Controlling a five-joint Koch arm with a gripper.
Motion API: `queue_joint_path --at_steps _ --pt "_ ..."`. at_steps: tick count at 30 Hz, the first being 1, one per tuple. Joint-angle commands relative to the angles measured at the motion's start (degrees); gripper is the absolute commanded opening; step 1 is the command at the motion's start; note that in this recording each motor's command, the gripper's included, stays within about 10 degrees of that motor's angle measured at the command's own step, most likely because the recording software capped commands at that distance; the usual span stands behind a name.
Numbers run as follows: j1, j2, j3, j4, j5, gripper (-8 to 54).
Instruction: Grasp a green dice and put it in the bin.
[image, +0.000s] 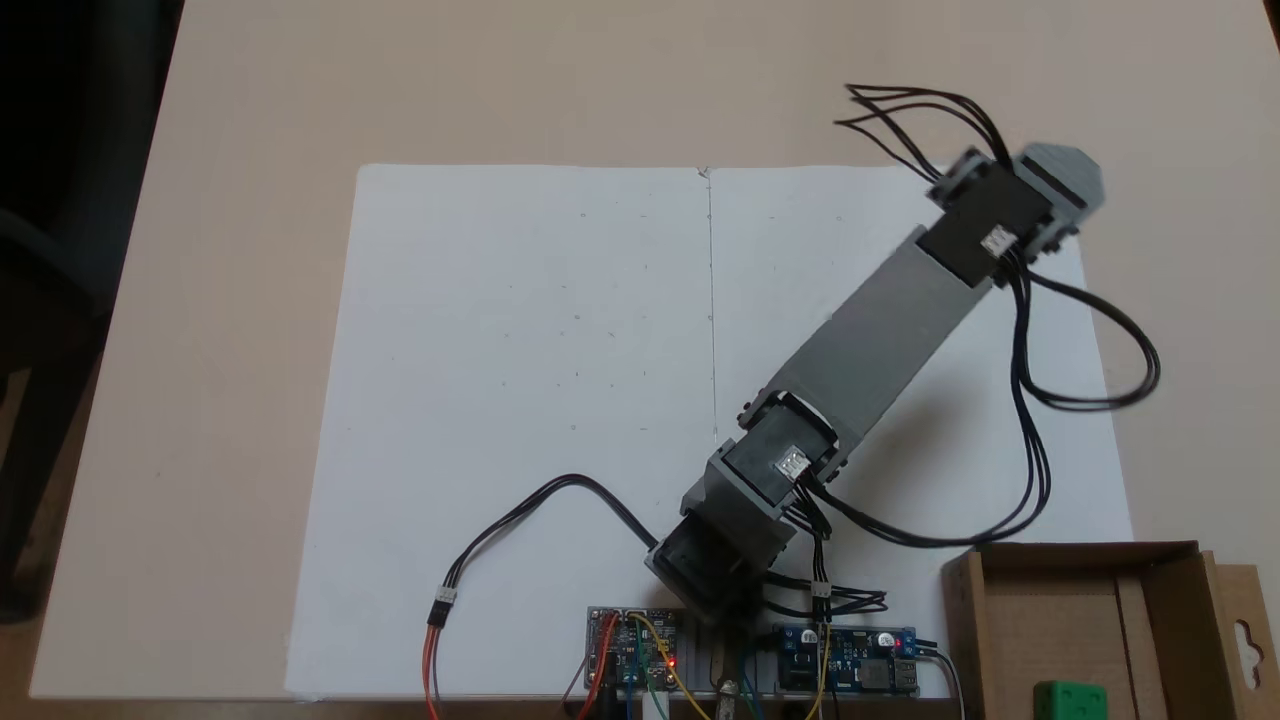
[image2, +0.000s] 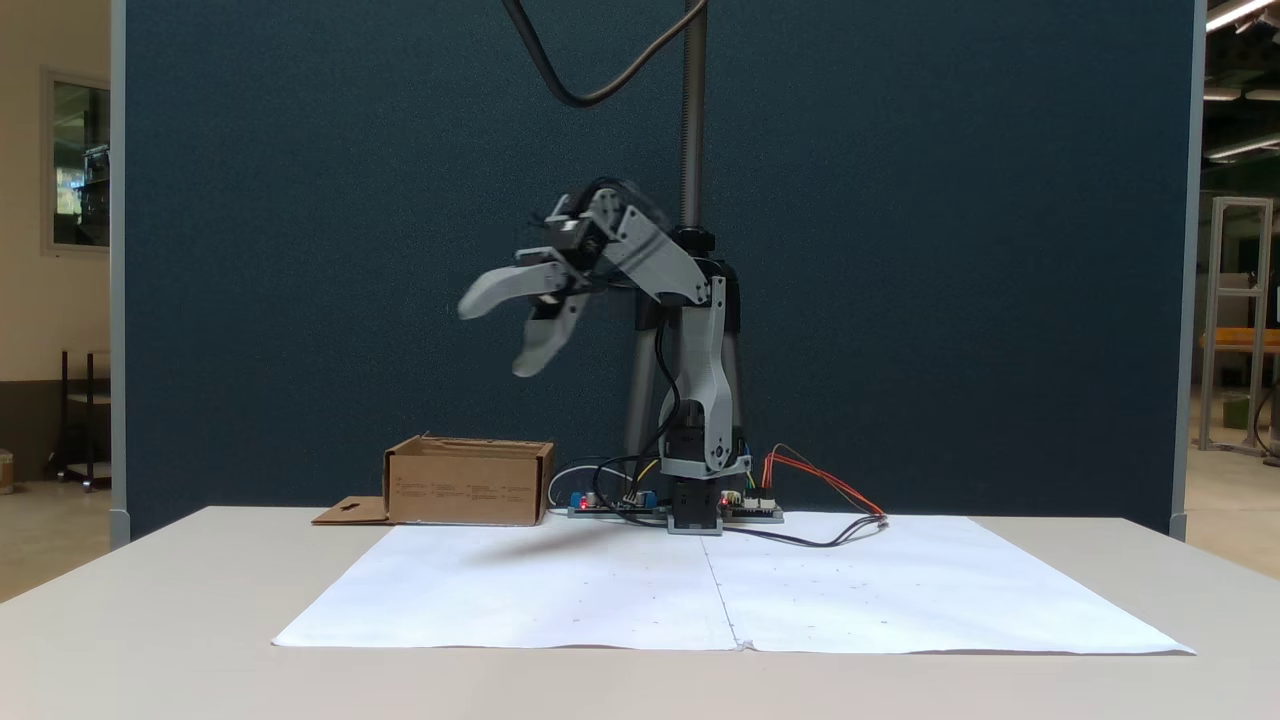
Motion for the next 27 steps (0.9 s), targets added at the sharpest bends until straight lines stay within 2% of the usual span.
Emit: queue_joint_path --at_steps 1,13,27 --pt "-5.5 2.8 -1.7 -1.0 4.2 44.3" --pt "-32.6 2.7 0.8 -6.8 5.0 44.3" --pt "-38.7 17.1 45.2 -40.0 0.6 43.6"
